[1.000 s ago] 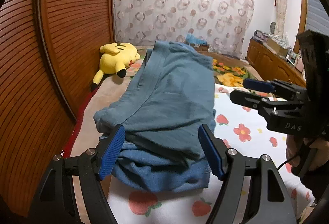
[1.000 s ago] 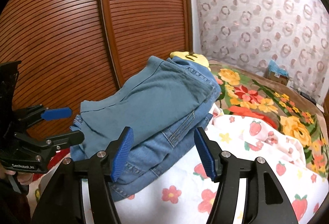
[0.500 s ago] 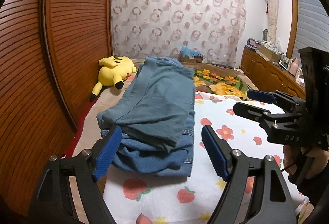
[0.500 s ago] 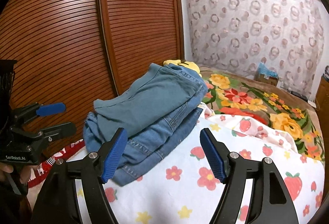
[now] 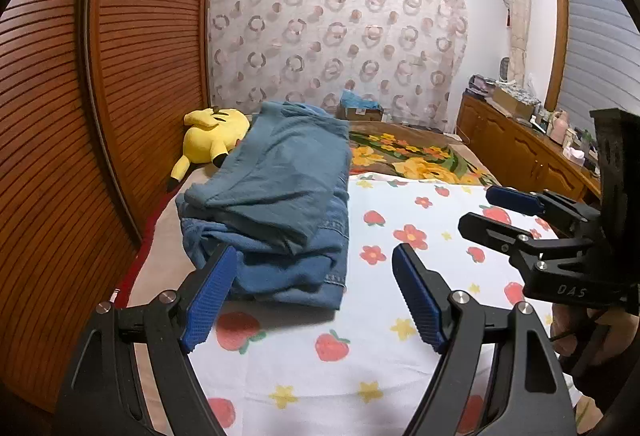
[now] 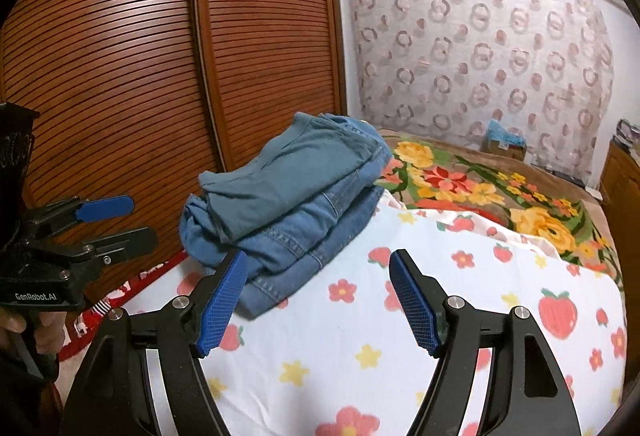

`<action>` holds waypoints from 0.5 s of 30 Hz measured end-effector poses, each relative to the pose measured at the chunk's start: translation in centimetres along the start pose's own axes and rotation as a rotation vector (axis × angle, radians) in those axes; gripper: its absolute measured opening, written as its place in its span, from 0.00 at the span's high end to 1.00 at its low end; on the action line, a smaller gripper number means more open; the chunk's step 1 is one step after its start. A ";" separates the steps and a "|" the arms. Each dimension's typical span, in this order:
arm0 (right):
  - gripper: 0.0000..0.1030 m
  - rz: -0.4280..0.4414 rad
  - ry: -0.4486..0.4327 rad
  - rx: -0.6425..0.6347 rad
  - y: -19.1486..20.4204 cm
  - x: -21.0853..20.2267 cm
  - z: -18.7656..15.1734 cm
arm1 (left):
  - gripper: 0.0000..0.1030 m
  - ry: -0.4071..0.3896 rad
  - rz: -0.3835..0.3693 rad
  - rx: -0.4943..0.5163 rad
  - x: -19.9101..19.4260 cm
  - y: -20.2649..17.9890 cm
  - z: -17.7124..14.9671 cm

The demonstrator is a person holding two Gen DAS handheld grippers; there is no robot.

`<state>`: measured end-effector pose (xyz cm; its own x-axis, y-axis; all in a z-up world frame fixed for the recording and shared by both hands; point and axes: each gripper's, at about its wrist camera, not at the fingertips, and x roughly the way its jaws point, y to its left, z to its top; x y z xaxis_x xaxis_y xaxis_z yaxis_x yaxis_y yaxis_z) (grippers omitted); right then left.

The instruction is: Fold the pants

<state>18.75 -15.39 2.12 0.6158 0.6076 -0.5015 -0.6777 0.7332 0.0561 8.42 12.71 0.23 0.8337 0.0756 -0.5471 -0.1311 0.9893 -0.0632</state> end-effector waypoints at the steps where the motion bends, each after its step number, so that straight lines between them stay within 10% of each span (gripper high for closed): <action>1: 0.27 -0.004 -0.004 0.005 0.1 -0.5 -0.3 | 0.22 0.000 -0.007 0.002 -0.2 -0.2 -0.2; 15: 0.27 -0.087 -0.051 0.046 1.4 -7.3 -4.0 | 0.22 -0.020 -0.063 0.051 -3.1 -4.6 -2.2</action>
<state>11.68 -20.02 2.42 0.6921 0.5549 -0.4616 -0.6021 0.7965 0.0546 5.27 7.63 0.35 0.8501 0.0145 -0.5264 -0.0505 0.9972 -0.0542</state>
